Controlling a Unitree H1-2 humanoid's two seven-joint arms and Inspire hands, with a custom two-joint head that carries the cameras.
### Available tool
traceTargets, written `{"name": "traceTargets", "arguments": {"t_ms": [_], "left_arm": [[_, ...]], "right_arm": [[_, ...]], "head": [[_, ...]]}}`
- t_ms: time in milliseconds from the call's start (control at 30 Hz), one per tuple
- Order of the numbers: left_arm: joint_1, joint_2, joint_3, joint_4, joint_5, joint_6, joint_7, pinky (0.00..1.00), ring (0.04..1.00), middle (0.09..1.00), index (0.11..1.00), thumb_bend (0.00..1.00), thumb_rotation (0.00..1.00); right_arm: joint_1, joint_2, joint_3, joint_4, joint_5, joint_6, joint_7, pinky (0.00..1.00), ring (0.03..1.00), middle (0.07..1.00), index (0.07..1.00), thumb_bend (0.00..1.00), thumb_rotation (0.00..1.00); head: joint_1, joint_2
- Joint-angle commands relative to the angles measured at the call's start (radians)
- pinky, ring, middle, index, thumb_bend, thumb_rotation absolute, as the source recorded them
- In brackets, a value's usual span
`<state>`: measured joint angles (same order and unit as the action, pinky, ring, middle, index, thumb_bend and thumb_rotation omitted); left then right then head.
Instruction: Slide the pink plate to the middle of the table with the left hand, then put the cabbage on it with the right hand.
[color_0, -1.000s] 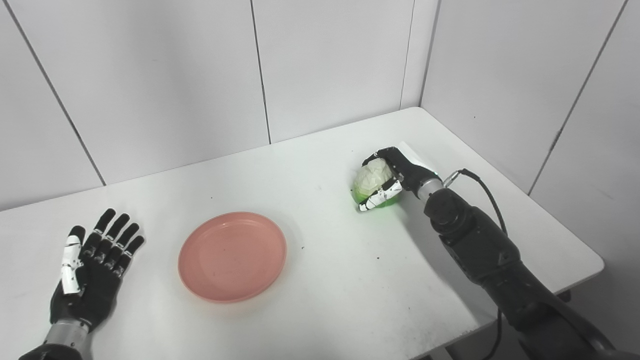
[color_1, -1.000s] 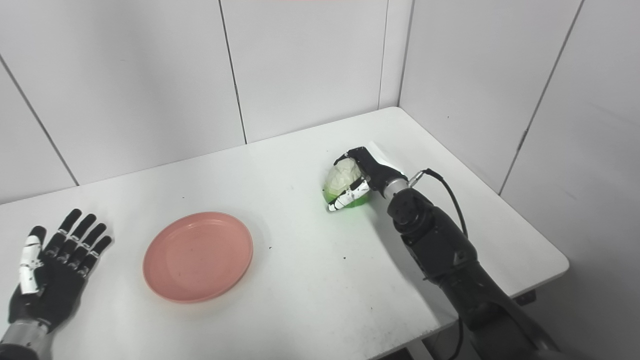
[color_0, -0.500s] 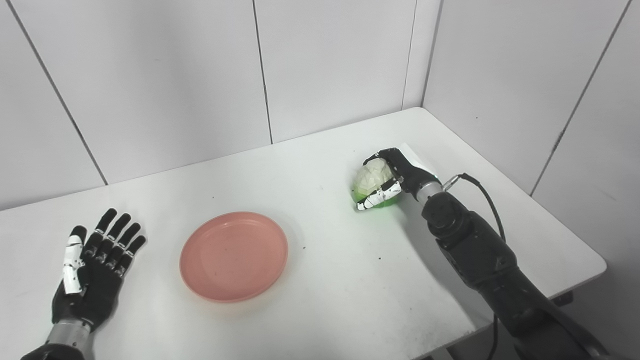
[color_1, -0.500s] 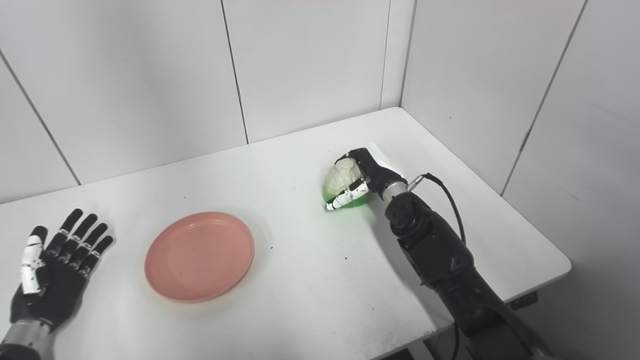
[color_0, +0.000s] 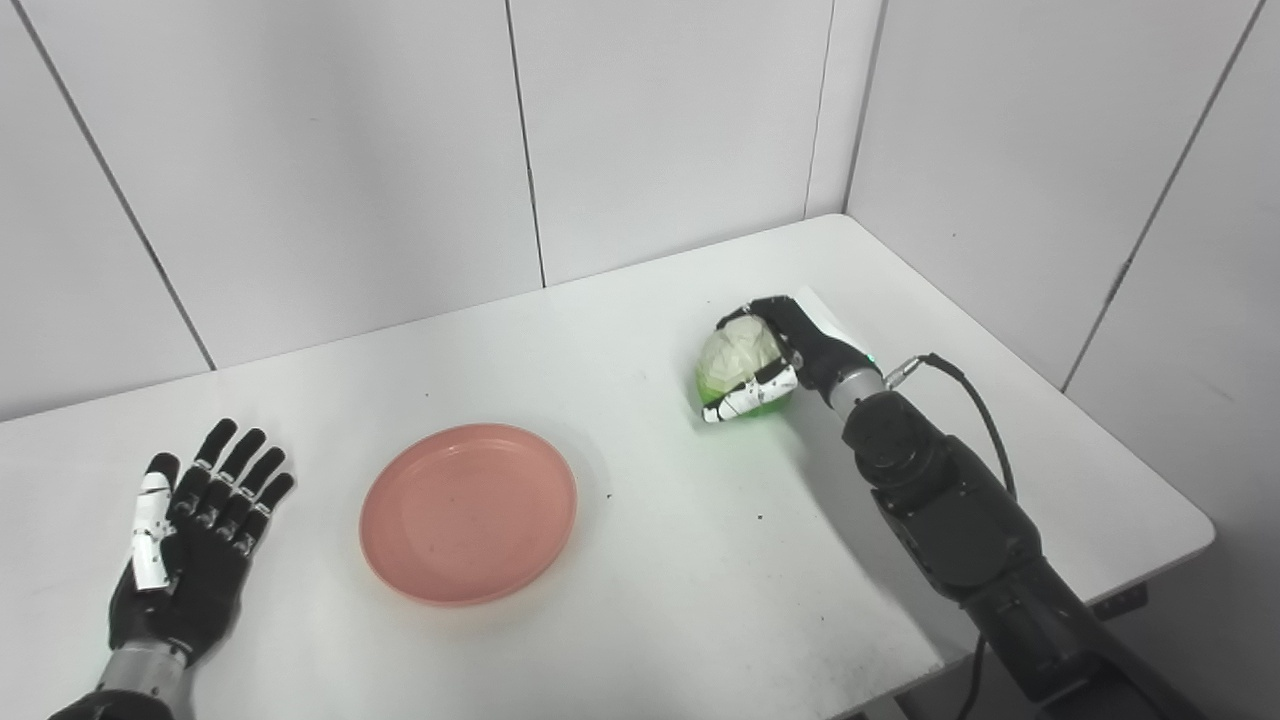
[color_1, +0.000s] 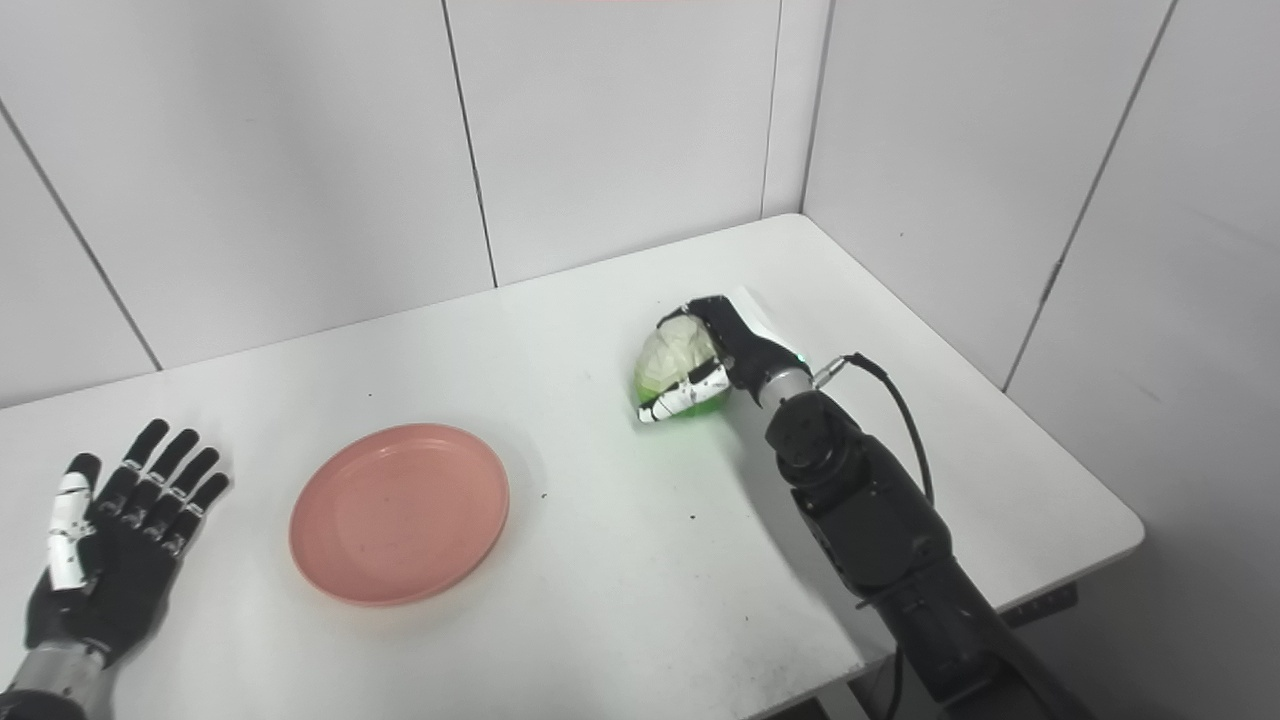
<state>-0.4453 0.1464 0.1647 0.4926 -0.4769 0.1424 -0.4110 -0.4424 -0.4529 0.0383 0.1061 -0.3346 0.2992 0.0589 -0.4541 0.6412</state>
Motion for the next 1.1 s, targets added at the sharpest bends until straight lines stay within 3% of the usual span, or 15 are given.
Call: {"name": "traceTargets", "arguments": {"t_ms": [0, 267, 533, 1067], "left_arm": [[0.026, -0.014, -0.015, 0.003, 0.027, 0.024, 0.025, 0.91, 0.918, 0.928, 0.919, 0.46, 1.0], [0.045, -0.043, -0.033, -0.054, 0.039, 0.043, 0.067, 0.92, 0.918, 0.928, 0.914, 0.46, 1.0], [0.063, -0.092, -0.057, -0.111, 0.059, 0.059, 0.124, 0.92, 0.918, 0.931, 0.917, 0.45, 1.0], [0.075, -0.186, -0.108, -0.199, 0.122, 0.093, 0.22, 0.93, 0.921, 0.928, 0.918, 0.46, 1.0]], "right_arm": [[-0.052, -0.013, -0.002, -0.066, -0.018, 0.019, 0.008, 0.36, 0.431, 0.459, 0.522, 0.52, 0.0], [-0.089, 0.009, 0.035, -0.162, -0.057, 0.036, 0.049, 0.34, 0.421, 0.454, 0.524, 0.52, 0.0], [-0.137, 0.073, 0.073, -0.143, -0.051, 0.016, 0.077, 0.36, 0.432, 0.459, 0.522, 0.52, 0.0], [-0.177, 0.175, 0.185, -0.035, -0.04, -0.137, 0.105, 0.35, 0.415, 0.458, 0.52, 0.52, 0.0]], "head": [[0.004, -0.001], [0.063, -0.007], [0.182, -0.012], [0.404, 0.008]]}}
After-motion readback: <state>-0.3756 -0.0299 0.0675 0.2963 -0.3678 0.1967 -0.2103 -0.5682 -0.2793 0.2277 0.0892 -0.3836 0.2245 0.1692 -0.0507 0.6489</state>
